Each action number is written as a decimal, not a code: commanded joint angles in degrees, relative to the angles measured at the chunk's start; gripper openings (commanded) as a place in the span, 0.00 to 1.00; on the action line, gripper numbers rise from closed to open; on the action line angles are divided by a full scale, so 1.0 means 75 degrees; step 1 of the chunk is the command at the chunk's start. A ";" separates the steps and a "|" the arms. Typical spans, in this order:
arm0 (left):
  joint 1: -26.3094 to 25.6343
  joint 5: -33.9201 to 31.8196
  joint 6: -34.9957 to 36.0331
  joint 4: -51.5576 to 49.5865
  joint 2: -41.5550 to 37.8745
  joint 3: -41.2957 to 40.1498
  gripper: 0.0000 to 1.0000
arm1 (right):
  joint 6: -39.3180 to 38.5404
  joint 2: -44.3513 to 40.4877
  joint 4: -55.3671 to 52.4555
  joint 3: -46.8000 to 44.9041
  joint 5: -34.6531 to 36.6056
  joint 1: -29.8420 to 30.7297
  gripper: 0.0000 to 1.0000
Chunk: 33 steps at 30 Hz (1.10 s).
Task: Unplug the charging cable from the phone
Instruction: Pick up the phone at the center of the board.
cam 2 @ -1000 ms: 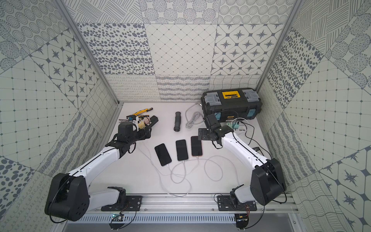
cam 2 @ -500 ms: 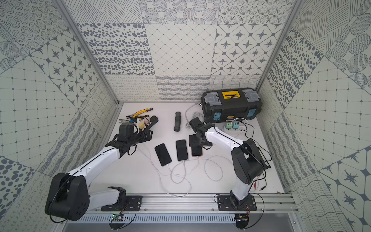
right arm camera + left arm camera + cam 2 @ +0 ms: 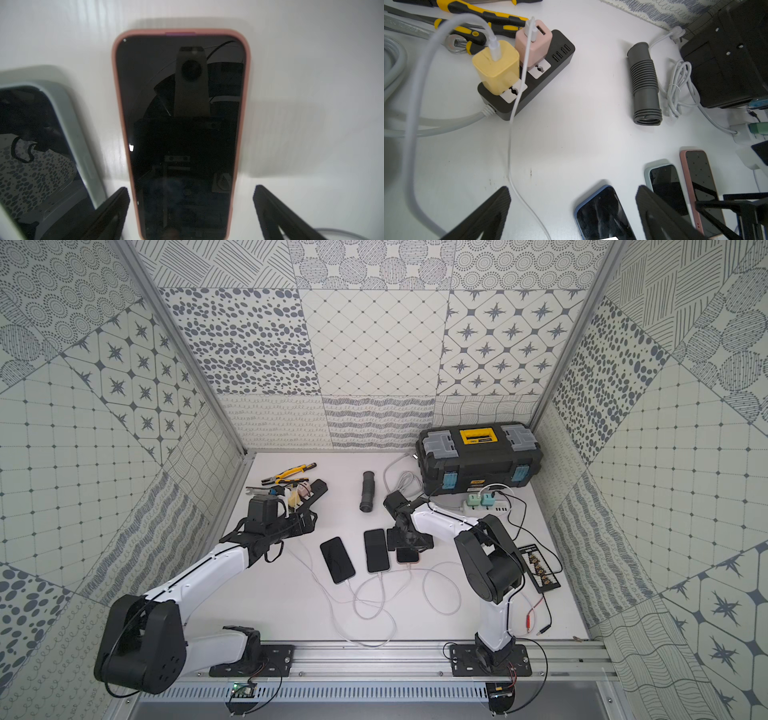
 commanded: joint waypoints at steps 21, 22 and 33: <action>-0.0018 0.0305 -0.0196 -0.0009 -0.0273 -0.0014 0.98 | -0.0015 0.0027 0.0411 -0.0059 0.0633 0.0080 0.71; -0.0019 0.0364 -0.0218 -0.0024 -0.0310 0.0009 0.98 | -0.0036 -0.0062 0.0406 -0.0048 0.0675 0.0080 0.70; -0.0014 0.2154 -0.0420 0.0309 -0.0638 0.0344 0.98 | -0.0684 -0.1741 0.0902 -0.0074 -0.0220 -0.0003 0.62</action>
